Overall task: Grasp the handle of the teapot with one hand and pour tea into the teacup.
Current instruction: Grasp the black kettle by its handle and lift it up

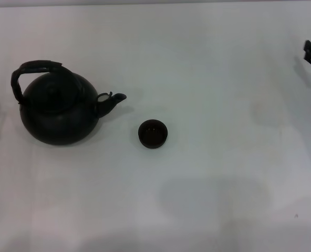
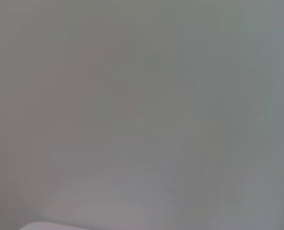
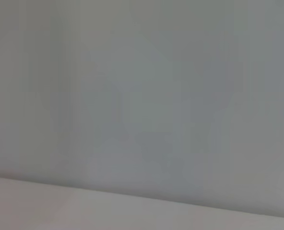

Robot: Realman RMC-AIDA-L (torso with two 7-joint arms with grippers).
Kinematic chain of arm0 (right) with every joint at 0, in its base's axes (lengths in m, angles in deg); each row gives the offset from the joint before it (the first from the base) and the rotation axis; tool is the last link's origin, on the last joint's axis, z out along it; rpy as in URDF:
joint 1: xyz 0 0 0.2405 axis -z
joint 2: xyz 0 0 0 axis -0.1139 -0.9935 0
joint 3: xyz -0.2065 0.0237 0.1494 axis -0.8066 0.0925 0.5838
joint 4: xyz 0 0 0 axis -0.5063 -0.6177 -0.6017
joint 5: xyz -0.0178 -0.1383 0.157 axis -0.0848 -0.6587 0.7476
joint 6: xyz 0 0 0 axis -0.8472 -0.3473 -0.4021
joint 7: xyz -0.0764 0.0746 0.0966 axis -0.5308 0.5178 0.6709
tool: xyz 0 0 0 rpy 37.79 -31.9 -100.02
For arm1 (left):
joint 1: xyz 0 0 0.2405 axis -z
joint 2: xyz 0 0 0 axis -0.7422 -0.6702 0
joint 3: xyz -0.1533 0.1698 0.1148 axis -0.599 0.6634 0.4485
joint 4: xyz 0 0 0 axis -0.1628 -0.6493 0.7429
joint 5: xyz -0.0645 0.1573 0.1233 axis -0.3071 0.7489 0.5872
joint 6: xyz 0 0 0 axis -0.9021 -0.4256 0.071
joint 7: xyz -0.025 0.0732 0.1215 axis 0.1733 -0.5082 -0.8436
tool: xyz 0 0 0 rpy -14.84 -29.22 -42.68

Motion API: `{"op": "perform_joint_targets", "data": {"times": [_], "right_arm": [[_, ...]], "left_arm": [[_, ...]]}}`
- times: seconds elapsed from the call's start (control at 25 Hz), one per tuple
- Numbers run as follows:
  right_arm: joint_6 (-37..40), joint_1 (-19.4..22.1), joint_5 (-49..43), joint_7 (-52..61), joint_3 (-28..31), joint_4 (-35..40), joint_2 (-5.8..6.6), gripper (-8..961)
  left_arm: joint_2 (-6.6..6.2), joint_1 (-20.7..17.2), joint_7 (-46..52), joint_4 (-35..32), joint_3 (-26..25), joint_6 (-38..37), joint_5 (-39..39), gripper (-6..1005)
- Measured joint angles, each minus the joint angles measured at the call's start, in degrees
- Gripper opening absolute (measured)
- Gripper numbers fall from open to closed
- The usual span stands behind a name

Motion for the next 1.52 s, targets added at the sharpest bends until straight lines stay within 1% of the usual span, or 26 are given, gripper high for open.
{"op": "perform_joint_targets", "data": {"times": [0.08, 0.16, 0.24, 0.32, 0.36, 0.4, 0.48, 0.64, 0.76, 0.84, 1.0, 1.08, 1.24, 1.52], "right_arm": [[-0.5, -0.1, 2.3, -2.9, 0.1, -1.5, -0.03, 845], [-0.6, -0.1, 2.8, -3.2, 0.9, -1.9, -0.02, 845], [-0.7, 0.0, 2.9, -3.0, 3.5, -2.8, 0.05, 845], [-0.4, 0.0, 3.0, -3.0, 4.2, -3.0, 0.07, 845], [0.4, 0.0, 3.0, -3.0, 5.1, -3.2, 0.1, 845], [0.4, 0.0, 3.0, -3.0, 5.1, -3.2, 0.1, 845], [1.3, 0.0, 3.1, -3.0, 5.3, -3.2, 0.13, 845], [2.5, -0.3, 3.2, -3.1, 5.5, -2.9, 0.2, 845], [3.5, -1.1, 3.2, -3.1, 6.2, -2.8, 0.21, 845], [4.1, -1.6, 3.2, -3.1, 6.6, -3.1, 0.21, 845], [4.6, -2.2, 3.2, -3.0, 6.8, -3.2, 0.19, 845], [4.7, -2.2, 3.2, -2.4, 6.8, -3.3, 0.17, 845], [5.1, -2.1, 3.3, -1.7, 6.8, -3.3, 0.21, 845], [5.2, -2.0, 3.3, -1.7, 6.9, -3.4, 0.2, 845]], "left_arm": [[0.0, 0.1, 0.7, 0.5, 0.1, -0.4, 0.0, 856], [-0.05, 0.0, 2.6, 1.1, 0.3, -1.9, 0.2, 856], [-0.15, -0.4, 4.0, 1.1, 1.4, -3.7, 1.1, 856], [-0.3, -0.9, 4.2, 0.4, 3.3, -4.6, 2.4, 856], [-0.43, -1.7, 4.3, -0.9, 5.4, -4.8, 3.1, 856], [-0.43, -1.7, 4.3, -0.9, 5.4, -4.8, 3.1, 856], [-0.41, -3.0, 4.4, -1.9, 7.0, -5.0, 3.3, 855], [-0.32, -5.6, 4.0, -2.3, 8.4, -5.3, 5.0, 855], [-0.29, -6.4, 3.9, -2.5, 9.9, -5.3, 5.4, 855], [-0.29, -6.1, 3.9, -2.7, 11.0, -5.1, 5.4, 855], [-0.29, -5.2, 3.9, -2.8, 11.4, -4.8, 6.0, 854], [-0.29, -3.6, 3.8, -2.8, 11.4, -3.9, 7.2, 854], [-0.37, -1.9, 3.6, -2.9, 11.5, -2.7, 8.5, 854], [-0.17, 0.3, -0.5, -2.8, 11.5, -1.0, 9.1, 854]]}}
